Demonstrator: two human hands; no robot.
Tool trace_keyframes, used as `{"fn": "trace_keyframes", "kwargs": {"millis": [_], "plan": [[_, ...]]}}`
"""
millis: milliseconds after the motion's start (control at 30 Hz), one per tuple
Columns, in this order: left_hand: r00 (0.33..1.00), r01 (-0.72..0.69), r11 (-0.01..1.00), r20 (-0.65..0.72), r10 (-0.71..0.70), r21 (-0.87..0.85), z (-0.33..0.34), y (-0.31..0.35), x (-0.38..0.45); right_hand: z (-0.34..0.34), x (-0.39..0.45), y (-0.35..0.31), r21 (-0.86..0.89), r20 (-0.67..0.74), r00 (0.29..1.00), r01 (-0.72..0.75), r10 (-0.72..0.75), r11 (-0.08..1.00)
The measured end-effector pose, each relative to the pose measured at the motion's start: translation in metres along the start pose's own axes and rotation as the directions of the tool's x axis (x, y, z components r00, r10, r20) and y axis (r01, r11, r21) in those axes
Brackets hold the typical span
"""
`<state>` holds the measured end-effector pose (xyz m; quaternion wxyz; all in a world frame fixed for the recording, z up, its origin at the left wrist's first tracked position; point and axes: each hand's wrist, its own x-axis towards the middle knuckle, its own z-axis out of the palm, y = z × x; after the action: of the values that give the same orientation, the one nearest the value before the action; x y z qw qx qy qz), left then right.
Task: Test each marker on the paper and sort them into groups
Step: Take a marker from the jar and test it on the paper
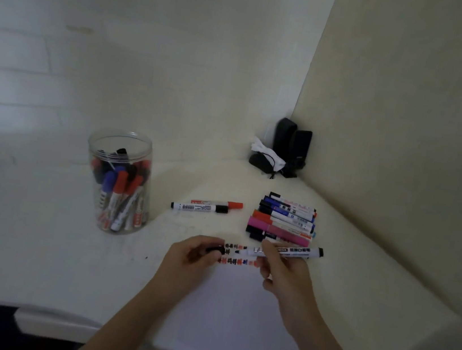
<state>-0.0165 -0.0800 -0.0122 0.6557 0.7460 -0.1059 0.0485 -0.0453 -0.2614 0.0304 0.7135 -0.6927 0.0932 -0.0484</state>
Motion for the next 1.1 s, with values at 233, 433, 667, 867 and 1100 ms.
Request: {"fn": "trace_keyframes", "kwargs": {"millis": [233, 433, 667, 867, 1100], "plan": [[1.0, -0.013, 0.998, 0.027, 0.015, -0.067, -0.001, -0.001, 0.002, 0.017, -0.001, 0.003, -0.035, -0.016, 1.0, 0.009, -0.009, 0.999], [0.997, -0.057, 0.996, 0.043, 0.06, -0.07, -0.002, -0.005, 0.003, 0.023, 0.0, 0.005, -0.049, 0.005, 1.0, 0.017, -0.017, 0.999], [0.997, -0.065, 0.991, 0.041, 0.07, -0.114, -0.002, -0.008, 0.005, 0.029, 0.003, 0.012, -0.053, 0.016, 1.0, -0.001, 0.001, 0.999], [0.997, -0.074, 0.992, 0.013, 0.076, -0.099, -0.002, -0.008, 0.007, 0.039, 0.004, 0.016, 0.049, 0.008, 0.998, -0.057, 0.057, 0.997], [0.999, 0.02, 0.978, 0.028, -0.014, -0.206, -0.006, 0.008, -0.002, 0.028, -0.006, -0.007, 0.075, 0.052, 0.987, -0.156, 0.153, 0.985]]}}
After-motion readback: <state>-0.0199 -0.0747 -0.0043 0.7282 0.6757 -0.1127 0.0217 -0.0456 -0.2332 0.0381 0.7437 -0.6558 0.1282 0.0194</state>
